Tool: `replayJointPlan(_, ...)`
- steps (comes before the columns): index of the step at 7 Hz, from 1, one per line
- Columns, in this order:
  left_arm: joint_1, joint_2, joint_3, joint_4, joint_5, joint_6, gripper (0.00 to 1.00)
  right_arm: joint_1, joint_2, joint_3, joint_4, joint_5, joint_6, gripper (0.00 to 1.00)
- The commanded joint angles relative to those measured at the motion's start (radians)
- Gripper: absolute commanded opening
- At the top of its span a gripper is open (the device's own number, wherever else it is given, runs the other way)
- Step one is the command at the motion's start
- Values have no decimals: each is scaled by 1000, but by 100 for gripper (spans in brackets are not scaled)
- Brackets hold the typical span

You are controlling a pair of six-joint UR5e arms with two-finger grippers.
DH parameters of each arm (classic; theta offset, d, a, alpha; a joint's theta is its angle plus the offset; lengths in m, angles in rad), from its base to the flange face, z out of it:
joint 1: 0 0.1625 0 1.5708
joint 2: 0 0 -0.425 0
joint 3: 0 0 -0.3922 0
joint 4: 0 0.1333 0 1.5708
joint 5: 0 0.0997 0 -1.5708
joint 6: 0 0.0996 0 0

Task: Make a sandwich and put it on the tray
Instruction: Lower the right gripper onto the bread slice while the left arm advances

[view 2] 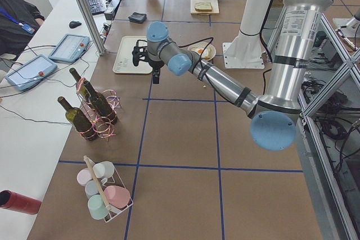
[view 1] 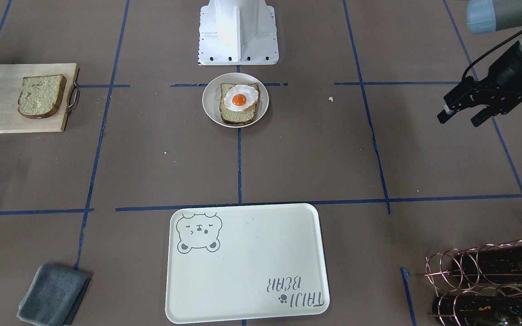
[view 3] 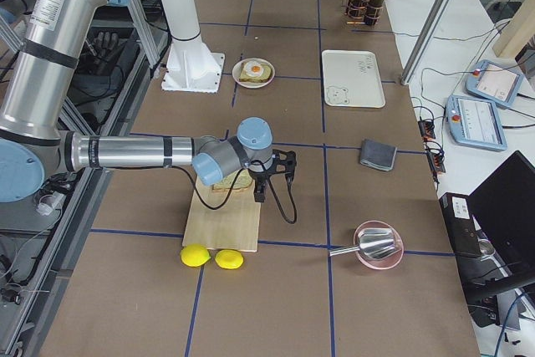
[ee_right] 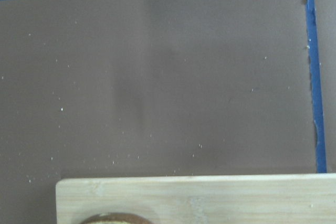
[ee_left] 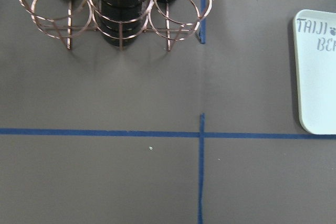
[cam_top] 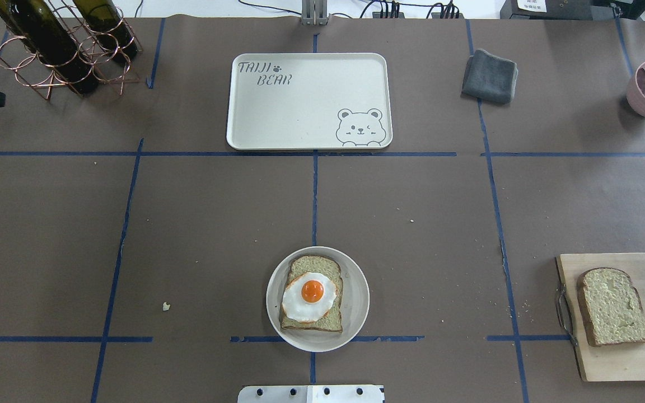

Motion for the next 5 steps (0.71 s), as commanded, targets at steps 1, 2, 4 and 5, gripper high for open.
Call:
replayJointPlan(1,116,-24,11,-97,46,-176,100,-111,-94,5,177,-47,124,100)
replayJointPlan(2,127,-33,9,-97,64,-207,100,-199,-97,-6,269,-110,230,100)
replayJointPlan(4,128,-40,11,-97,64,-209,100,-411,-116,-62,456,-275,404,100)
replayJointPlan(5,131,-41,11,-97,64,-218,100,-435,-117,-78,469,-284,412,100)
